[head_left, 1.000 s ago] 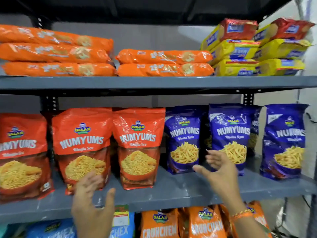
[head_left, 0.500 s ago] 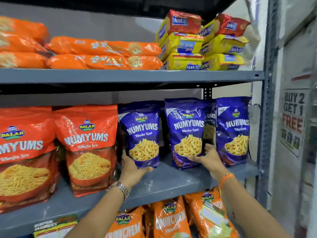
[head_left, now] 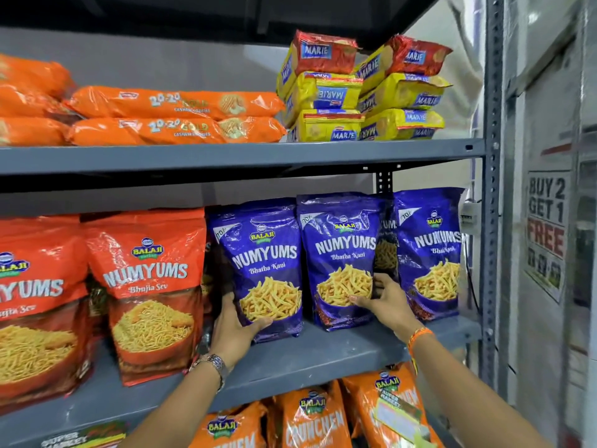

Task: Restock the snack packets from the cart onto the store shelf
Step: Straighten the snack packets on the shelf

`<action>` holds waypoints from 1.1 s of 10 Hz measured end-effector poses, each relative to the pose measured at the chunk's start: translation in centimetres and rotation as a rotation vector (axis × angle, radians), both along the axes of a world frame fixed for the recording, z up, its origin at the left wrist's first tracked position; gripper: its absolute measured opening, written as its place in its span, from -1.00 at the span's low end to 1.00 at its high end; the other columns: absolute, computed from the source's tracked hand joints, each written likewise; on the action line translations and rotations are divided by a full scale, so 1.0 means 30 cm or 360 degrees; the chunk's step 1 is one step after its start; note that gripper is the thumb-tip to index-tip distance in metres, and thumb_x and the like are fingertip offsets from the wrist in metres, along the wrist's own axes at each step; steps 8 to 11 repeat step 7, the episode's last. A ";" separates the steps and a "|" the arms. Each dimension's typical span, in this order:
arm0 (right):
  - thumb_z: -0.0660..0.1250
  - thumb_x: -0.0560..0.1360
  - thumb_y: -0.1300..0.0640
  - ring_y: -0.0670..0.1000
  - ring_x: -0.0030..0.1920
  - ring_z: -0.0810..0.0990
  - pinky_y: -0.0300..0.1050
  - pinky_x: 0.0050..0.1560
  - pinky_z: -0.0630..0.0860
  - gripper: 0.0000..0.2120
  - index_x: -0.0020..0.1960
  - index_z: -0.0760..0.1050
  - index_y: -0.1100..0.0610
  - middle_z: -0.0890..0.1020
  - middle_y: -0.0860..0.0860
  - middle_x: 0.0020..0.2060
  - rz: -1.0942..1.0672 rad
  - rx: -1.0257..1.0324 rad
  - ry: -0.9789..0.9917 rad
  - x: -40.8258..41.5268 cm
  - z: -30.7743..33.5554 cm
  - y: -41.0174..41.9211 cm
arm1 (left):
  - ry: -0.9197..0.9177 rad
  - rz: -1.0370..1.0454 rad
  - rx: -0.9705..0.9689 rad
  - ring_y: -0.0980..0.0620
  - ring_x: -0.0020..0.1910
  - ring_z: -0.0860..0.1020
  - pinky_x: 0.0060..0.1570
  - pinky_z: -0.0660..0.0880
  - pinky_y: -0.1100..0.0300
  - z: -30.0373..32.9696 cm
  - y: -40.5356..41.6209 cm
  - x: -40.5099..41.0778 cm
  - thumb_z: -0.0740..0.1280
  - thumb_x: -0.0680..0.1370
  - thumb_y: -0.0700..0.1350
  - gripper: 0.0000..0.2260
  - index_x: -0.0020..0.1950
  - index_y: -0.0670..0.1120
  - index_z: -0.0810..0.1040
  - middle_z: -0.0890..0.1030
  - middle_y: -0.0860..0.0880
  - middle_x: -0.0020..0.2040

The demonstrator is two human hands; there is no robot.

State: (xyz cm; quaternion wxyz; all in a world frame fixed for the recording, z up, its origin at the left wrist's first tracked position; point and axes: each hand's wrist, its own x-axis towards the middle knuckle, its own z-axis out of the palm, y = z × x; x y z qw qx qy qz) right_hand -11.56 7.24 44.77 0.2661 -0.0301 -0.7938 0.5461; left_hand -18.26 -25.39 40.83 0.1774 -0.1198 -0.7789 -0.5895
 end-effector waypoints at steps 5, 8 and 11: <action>0.61 0.31 0.11 0.01 0.16 0.61 -0.01 0.23 0.57 -0.36 0.32 0.45 0.16 0.65 0.03 0.14 0.0067 0.0026 -0.0033 0.078 -0.007 0.042 | -0.0023 -0.0122 0.0070 0.16 0.06 0.62 0.03 0.60 0.21 0.053 -0.015 0.189 0.57 0.34 -0.27 -0.35 0.31 -0.01 0.34 0.61 0.08 0.11; 0.62 0.25 0.04 0.04 0.19 0.60 -0.03 0.22 0.57 -0.24 0.35 0.41 0.18 0.62 0.02 0.15 0.0060 -0.0024 -0.0075 0.097 0.005 0.020 | -0.0024 -0.0102 -0.0062 0.06 0.22 0.55 0.23 0.48 0.12 0.082 -0.017 0.230 0.58 0.34 -0.21 -0.29 0.39 0.00 0.30 0.56 0.11 0.19; 0.62 0.25 0.04 0.04 0.19 0.60 -0.03 0.22 0.57 -0.24 0.35 0.41 0.18 0.62 0.02 0.15 0.0060 -0.0024 -0.0075 0.097 0.005 0.020 | -0.0024 -0.0102 -0.0062 0.06 0.22 0.55 0.23 0.48 0.12 0.082 -0.017 0.230 0.58 0.34 -0.21 -0.29 0.39 0.00 0.30 0.56 0.11 0.19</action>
